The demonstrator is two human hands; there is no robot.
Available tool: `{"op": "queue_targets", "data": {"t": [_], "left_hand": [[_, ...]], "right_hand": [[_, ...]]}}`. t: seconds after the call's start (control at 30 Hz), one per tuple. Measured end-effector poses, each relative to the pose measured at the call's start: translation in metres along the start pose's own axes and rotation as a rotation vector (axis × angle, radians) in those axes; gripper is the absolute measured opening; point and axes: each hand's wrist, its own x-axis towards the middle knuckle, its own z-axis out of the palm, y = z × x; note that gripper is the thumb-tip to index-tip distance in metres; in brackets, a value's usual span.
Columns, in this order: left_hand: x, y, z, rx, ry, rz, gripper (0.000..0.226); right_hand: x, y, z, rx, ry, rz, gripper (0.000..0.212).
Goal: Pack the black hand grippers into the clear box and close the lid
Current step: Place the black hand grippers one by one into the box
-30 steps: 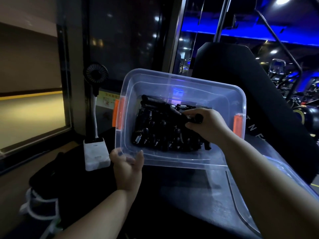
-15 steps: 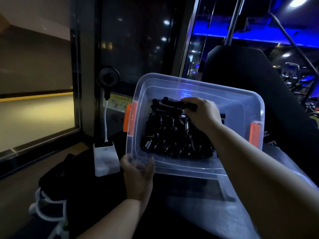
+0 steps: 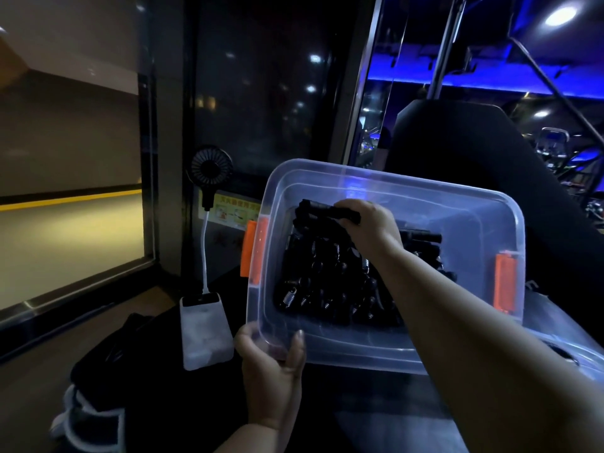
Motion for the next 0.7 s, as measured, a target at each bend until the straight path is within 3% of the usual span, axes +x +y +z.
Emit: {"op": "queue_targets", "data": {"t": [0.17, 0.3, 0.7], "left_hand": [[0.002, 0.002, 0.001, 0.024, 0.002, 0.056, 0.056], [0.001, 0.001, 0.001, 0.027, 0.004, 0.049, 0.058], [0.003, 0.006, -0.002, 0.033, -0.056, 0.105, 0.055]], "right_hand": [[0.003, 0.007, 0.007, -0.04, -0.002, -0.015, 0.014], [0.002, 0.012, 0.012, -0.094, -0.069, 0.051, 0.024], [0.004, 0.009, 0.019, -0.15, -0.089, 0.088, 0.027]]}}
